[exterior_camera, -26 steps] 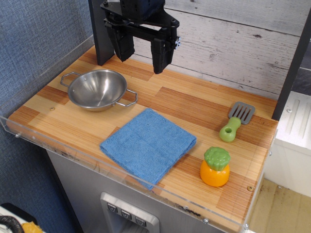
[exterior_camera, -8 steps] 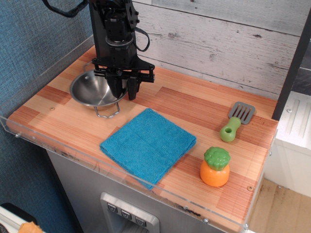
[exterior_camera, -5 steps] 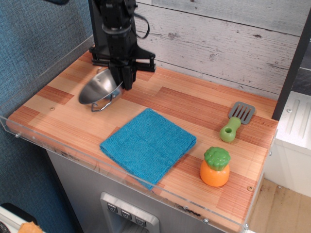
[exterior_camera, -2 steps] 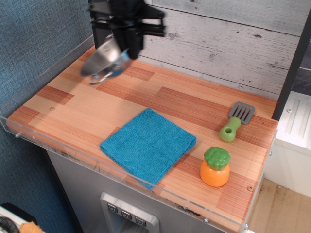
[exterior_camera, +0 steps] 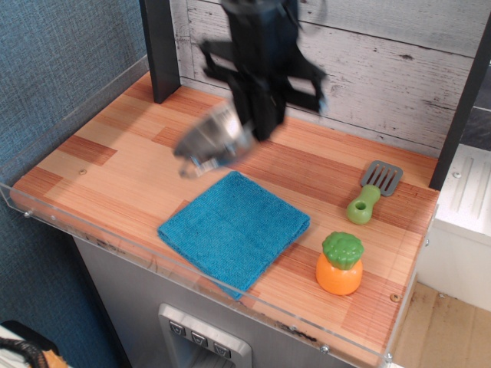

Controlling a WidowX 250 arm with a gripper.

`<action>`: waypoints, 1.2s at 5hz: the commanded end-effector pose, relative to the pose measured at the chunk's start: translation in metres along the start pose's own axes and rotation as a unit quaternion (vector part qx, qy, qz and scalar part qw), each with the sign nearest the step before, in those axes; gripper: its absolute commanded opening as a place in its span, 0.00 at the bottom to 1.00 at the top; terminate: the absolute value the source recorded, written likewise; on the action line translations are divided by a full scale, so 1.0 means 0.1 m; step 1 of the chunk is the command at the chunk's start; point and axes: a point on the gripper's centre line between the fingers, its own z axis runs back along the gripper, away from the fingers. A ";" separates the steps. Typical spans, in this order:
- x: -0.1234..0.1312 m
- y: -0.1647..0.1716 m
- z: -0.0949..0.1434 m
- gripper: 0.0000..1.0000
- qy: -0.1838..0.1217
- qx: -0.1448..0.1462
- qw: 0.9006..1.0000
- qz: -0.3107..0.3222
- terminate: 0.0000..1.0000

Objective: Move the bowl on the cloth.

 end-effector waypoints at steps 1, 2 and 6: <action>-0.20 -0.13 -0.21 0.00 0.012 0.019 1.000 -0.009 0.00; -0.28 -0.06 -0.30 0.00 0.023 0.014 1.000 0.006 0.00; -0.38 0.20 -0.65 1.00 0.059 -0.019 0.998 0.017 0.00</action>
